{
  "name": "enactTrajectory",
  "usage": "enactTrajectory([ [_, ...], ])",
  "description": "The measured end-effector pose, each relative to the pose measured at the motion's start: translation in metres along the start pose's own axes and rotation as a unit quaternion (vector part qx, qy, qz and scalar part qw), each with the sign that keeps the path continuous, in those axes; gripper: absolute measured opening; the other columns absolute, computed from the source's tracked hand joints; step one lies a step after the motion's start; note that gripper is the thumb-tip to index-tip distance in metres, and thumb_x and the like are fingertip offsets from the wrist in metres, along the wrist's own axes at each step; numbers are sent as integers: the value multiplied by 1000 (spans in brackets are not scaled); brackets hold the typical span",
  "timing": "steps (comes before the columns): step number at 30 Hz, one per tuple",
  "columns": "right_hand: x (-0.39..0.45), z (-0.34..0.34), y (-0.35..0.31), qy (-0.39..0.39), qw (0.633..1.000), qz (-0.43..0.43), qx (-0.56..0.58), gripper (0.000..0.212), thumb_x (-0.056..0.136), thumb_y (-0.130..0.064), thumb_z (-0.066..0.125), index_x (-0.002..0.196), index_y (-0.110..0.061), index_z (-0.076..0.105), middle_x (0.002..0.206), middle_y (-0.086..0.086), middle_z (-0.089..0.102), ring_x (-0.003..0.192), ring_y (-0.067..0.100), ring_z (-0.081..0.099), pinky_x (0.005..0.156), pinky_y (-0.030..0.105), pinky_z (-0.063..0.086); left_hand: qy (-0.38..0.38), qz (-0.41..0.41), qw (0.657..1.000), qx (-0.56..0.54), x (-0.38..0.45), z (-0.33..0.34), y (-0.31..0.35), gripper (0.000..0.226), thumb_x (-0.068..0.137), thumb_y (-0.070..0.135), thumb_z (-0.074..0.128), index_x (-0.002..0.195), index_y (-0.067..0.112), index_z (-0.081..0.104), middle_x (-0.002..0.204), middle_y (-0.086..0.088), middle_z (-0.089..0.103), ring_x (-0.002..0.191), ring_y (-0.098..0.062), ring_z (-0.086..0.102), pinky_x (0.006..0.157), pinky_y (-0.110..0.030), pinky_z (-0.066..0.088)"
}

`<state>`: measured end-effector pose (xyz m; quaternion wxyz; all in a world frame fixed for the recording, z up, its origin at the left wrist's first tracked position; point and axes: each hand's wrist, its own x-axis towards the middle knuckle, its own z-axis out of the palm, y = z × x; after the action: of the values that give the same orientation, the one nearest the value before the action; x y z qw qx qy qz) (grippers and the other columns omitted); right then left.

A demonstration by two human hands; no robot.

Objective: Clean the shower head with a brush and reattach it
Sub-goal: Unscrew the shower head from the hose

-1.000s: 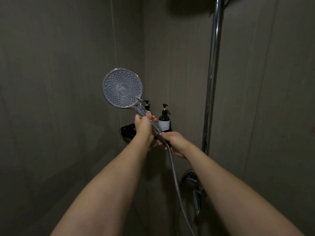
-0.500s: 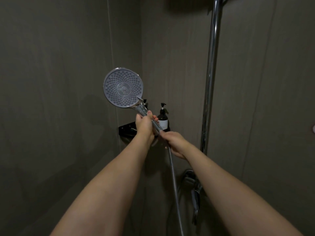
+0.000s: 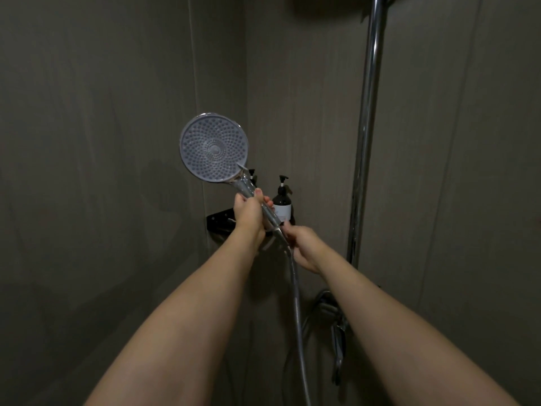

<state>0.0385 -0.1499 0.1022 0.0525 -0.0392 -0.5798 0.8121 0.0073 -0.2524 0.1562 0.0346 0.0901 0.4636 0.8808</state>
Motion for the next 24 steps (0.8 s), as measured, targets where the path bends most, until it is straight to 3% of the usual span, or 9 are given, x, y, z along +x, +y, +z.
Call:
enactTrajectory([
  [2,2,-1,2,-12,999,2,-35,19,95,-10,47,106,-1,59,83,10,63,66,14,66,60,25,55,3,3,1000,-1,0,0,0,14,97,14,44,87,23,48,70,-2,50,61,-13,50,63,-27,47],
  [4,3,-2,3,-11,999,-20,-50,16,94,-12,50,86,-7,63,78,9,64,64,12,65,71,27,53,6,8,1000,-12,0,0,-1,15,97,13,43,85,21,46,69,-3,48,60,-13,49,63,-28,46],
  [6,0,-2,3,-9,999,-24,-38,18,95,-14,47,91,-7,62,76,7,68,68,14,66,76,30,51,7,7,1000,-13,-1,0,-1,16,97,12,43,85,21,46,69,-3,48,60,-12,49,63,-27,46],
  [10,-3,-3,4,-5,997,-22,-69,13,94,-10,51,86,-8,61,63,-2,69,55,4,66,55,18,52,8,8,1000,-9,-2,1,-3,16,97,12,44,84,21,46,69,-2,49,60,-12,50,64,-28,46],
  [13,-4,-4,4,-4,999,-23,-31,17,96,-15,48,98,-7,62,74,5,70,64,11,69,66,26,57,7,8,1000,-5,-3,2,-4,17,98,12,43,83,20,45,69,-3,49,60,-12,49,62,-27,46],
  [16,-7,-5,3,-16,999,-18,-42,16,95,-13,49,87,-7,62,78,9,65,60,11,67,62,24,57,7,7,1000,-2,-4,3,-4,16,97,13,43,84,21,47,69,-2,49,60,-12,50,61,-26,47],
  [22,-11,-5,3,-17,997,-28,-64,19,94,-13,49,81,-7,61,65,3,69,62,14,67,64,25,56,6,2,1000,-8,-6,4,-5,15,97,13,45,85,22,48,70,-3,50,61,-12,50,64,-27,47],
  [24,-13,-5,3,-13,999,-30,-34,18,95,-14,48,87,-7,63,73,7,69,64,15,68,66,26,56,5,2,1000,-9,-6,4,-5,15,97,12,45,85,22,48,70,-3,50,61,-13,50,66,-28,47],
])
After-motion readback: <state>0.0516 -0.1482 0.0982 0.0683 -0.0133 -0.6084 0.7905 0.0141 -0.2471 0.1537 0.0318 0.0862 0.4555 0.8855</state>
